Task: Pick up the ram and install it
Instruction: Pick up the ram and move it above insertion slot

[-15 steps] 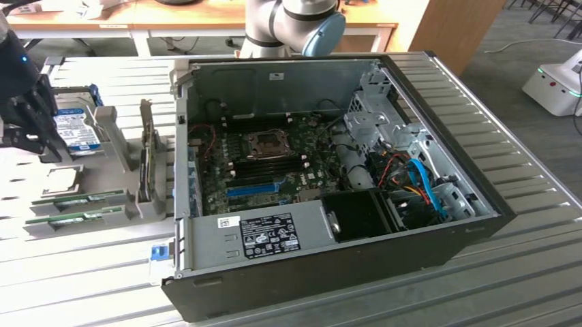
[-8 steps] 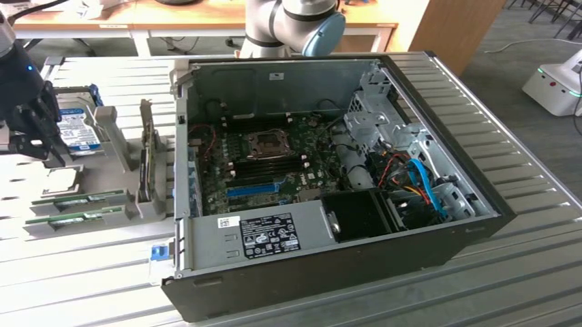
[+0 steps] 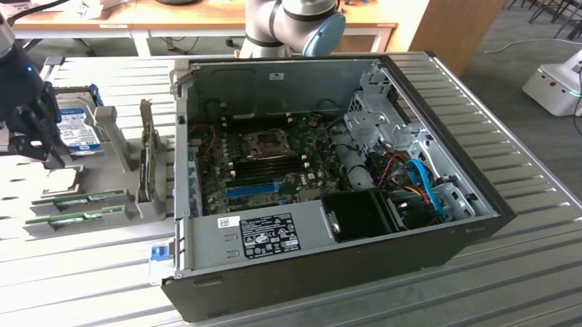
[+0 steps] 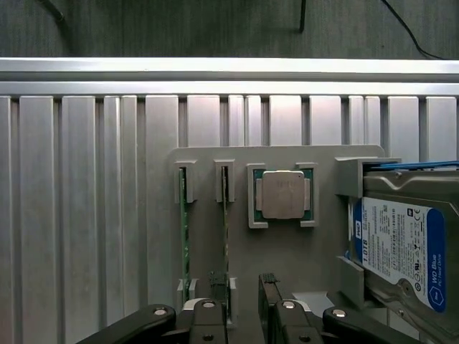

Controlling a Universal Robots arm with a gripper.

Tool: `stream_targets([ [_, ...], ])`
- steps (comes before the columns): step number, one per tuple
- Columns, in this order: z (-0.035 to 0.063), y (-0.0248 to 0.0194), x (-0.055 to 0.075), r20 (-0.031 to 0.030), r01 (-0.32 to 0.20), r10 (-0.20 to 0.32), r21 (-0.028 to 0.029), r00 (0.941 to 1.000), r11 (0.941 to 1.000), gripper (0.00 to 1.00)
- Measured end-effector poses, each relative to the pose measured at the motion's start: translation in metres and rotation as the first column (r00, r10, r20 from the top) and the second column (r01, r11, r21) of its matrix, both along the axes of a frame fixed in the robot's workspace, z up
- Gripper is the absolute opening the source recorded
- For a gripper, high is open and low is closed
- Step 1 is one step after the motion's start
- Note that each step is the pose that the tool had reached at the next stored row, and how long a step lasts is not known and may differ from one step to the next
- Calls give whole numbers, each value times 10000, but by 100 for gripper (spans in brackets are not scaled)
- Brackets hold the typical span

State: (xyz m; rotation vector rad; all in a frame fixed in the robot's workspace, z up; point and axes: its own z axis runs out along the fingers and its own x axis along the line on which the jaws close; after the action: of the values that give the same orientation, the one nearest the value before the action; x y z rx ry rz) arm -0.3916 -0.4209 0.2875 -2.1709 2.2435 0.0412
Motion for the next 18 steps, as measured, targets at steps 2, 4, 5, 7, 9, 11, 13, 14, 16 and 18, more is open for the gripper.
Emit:
stream_targets([
  [2,0,-24,0,1,0,0,1,10000,10000,32],
  [4,0,-53,-3,1,1,-1,0,10000,10000,32],
  [5,0,-67,-6,0,0,0,0,10000,10000,32],
  [7,0,-101,-12,0,0,0,0,10000,10000,32],
  [9,0,-133,-18,0,0,0,0,10000,10000,32],
  [11,-1,-160,-23,1,1,-1,1,10000,10000,32],
  [13,0,-186,-28,0,0,0,0,10000,10000,32],
  [14,0,-197,-30,1,0,0,0,10000,10000,32],
  [16,0,-212,-32,0,0,0,0,10000,10000,32],
  [18,0,-212,-32,0,2,-2,0,10000,10000,32],
])
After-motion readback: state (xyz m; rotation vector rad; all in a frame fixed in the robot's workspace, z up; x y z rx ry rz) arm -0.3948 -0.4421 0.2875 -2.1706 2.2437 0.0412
